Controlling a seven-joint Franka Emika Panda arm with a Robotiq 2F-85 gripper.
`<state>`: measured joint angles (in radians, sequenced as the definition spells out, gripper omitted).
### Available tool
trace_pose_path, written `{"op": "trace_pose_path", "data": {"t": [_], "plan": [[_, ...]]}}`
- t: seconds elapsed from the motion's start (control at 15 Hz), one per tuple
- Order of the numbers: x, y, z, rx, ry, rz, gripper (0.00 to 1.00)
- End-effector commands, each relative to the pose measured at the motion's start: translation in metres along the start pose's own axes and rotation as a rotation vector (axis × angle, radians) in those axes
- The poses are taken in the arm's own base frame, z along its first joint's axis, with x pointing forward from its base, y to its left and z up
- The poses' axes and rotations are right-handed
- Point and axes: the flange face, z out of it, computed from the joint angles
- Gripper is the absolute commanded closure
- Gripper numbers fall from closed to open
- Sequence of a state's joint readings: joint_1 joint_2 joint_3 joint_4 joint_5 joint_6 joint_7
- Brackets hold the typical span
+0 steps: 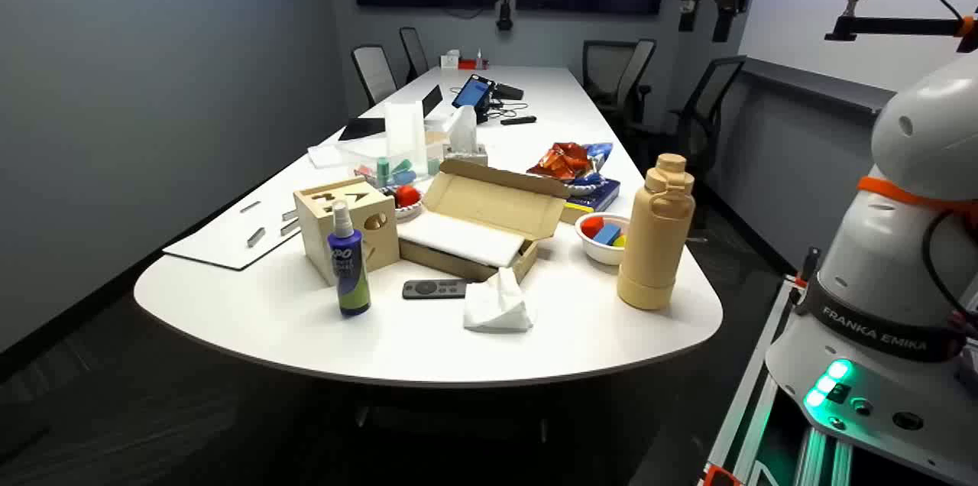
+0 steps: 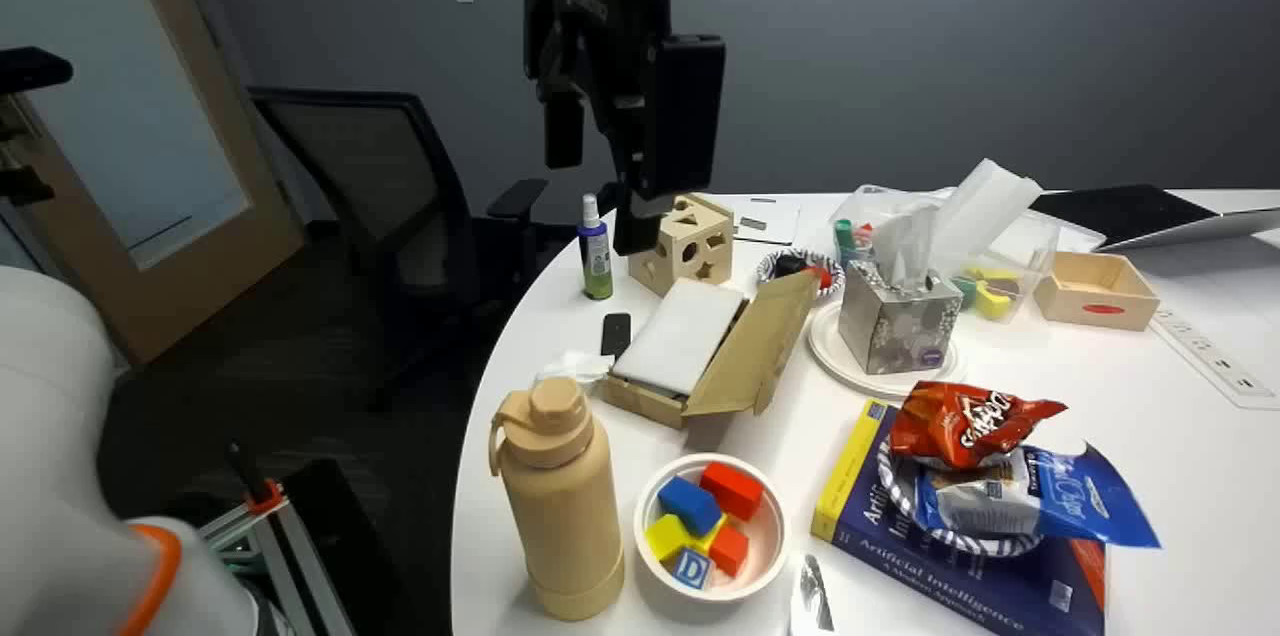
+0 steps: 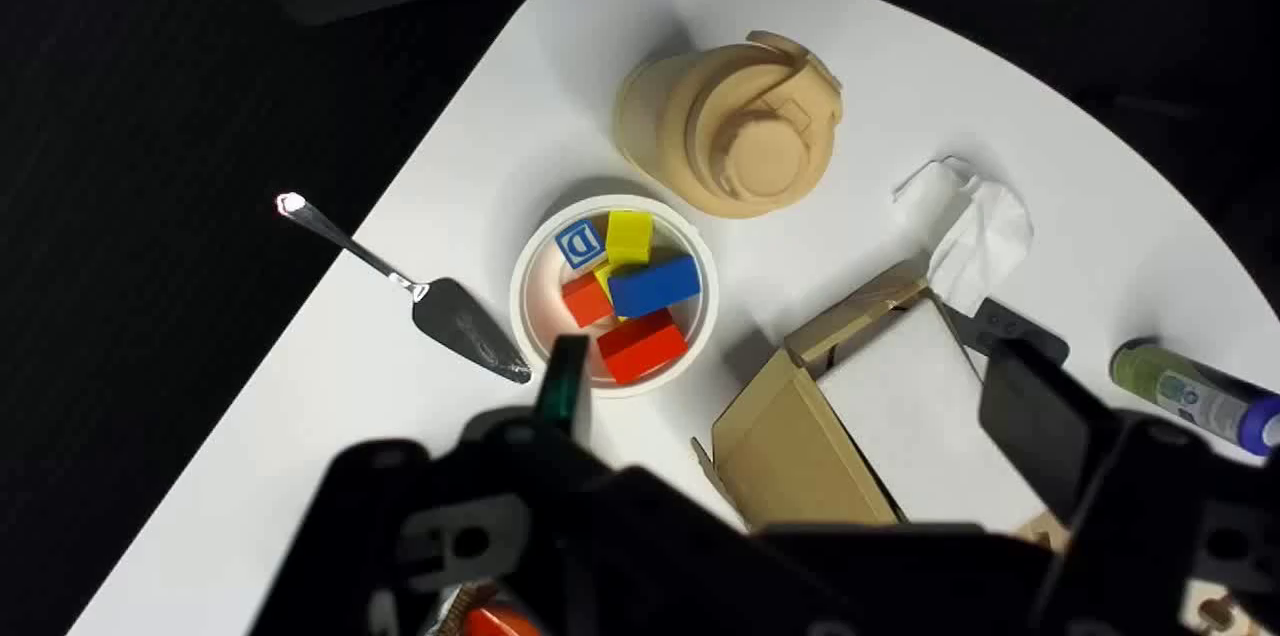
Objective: Open the lid on the wooden toy box.
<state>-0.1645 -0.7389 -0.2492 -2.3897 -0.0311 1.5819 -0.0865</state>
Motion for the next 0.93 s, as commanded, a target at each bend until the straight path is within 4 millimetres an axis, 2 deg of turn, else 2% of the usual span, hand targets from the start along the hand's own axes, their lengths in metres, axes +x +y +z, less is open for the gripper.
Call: {"op": "trace_pose_path", "data": {"t": [0.0, 0.47, 0.53, 0.67, 0.87], "plan": [[0.0, 0.0, -0.001, 0.0, 0.0, 0.0, 0.0], [0.0, 0.0, -0.001, 0.0, 0.001, 0.0, 0.0], [0.011, -0.006, 0.003, 0.005, -0.011, 0.014, 0.0], [0.028, -0.028, 0.01, 0.003, -0.007, 0.017, 0.0], [0.056, -0.09, 0.021, 0.016, 0.008, 0.005, 0.0]]}}
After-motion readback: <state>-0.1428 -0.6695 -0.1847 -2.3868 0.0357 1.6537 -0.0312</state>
